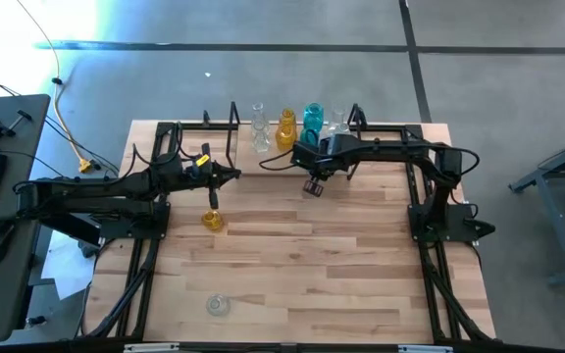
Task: Sort vases onto shelf
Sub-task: Put the blue vase on the shelf aligned with the other blue vase, then put the yellow vase on the shelf aligned with the other yellow vase
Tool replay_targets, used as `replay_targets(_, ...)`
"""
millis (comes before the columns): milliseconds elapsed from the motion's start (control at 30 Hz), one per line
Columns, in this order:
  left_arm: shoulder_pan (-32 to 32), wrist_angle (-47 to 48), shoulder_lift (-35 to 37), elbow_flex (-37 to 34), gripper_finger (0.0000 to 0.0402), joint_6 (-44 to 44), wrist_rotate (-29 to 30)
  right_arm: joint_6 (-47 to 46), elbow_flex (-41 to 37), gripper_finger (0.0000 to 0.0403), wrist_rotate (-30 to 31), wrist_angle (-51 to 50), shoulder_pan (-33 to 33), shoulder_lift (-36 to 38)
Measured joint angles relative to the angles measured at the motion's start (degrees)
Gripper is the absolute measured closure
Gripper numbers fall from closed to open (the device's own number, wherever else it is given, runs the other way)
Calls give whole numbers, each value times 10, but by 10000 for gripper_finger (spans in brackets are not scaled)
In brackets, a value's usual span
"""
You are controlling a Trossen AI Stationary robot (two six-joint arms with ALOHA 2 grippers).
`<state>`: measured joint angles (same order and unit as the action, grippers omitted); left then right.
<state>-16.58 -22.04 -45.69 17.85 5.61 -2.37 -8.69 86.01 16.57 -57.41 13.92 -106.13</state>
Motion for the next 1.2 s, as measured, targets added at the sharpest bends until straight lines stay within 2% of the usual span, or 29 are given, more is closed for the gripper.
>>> replay_targets(433,0,3,0,0,397,0,0,8,15,401,19,-1,-9,8)
replay_targets(533,0,9,0,0,397,0,0,25,-3,402,18,41,-31,26)
replay_targets(667,1,25,0,0,397,5,-5,53,-75,403,-41,175,-67,43)
replay_targets(833,1,30,0,0,397,5,-35,55,-196,403,-84,400,-111,64)
replay_targets(1067,7,52,0,0,397,8,-61,41,-333,403,-92,671,-148,75)
replay_targets(1200,33,144,0,34,397,25,-60,42,-392,403,-93,818,-151,75)
